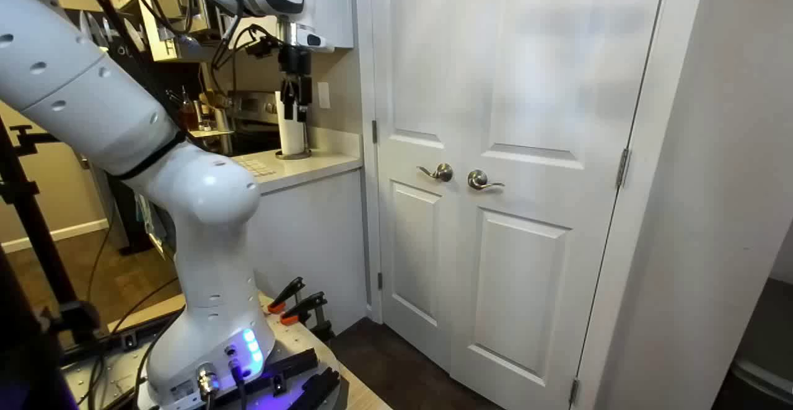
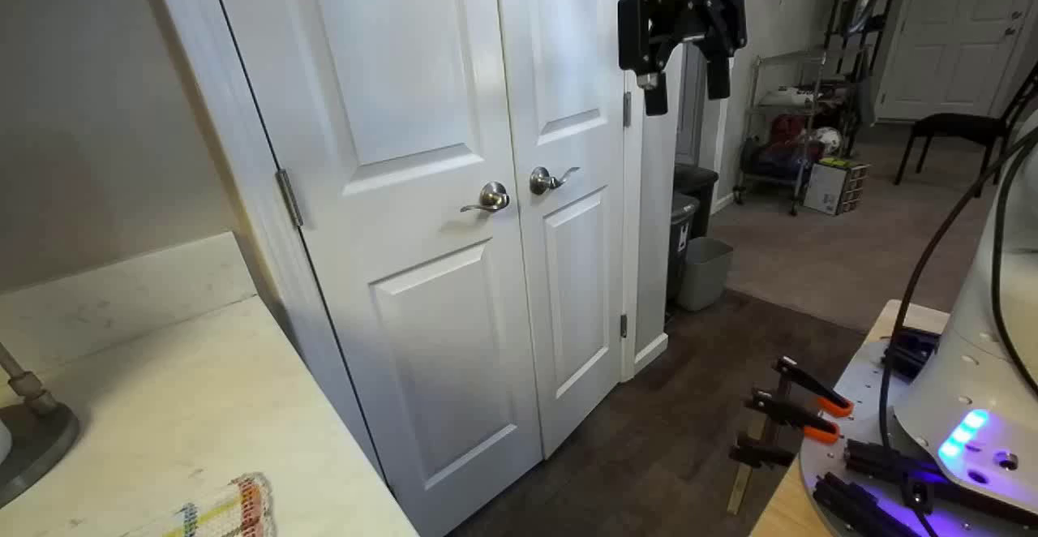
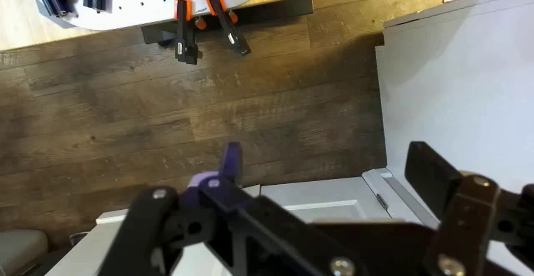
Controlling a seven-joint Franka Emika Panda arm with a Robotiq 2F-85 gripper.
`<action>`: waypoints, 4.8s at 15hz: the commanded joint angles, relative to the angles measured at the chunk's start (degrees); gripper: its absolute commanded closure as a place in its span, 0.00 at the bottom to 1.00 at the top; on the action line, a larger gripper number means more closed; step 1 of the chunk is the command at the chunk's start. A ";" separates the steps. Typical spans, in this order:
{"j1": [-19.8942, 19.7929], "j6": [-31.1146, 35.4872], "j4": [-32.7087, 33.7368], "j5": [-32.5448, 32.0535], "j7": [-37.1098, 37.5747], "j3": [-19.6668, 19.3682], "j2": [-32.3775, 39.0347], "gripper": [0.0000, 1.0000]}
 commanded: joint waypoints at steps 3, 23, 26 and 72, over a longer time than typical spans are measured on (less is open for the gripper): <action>-0.05 -0.13 0.13 -0.01 -0.01 0.01 0.04 0.00; 0.76 17.30 16.70 -13.67 -6.51 -0.74 27.31 0.00; 1.04 19.90 22.38 -15.52 -7.38 -2.21 33.31 0.00; 6.35 14.36 55.40 -14.00 18.01 -18.39 68.08 0.00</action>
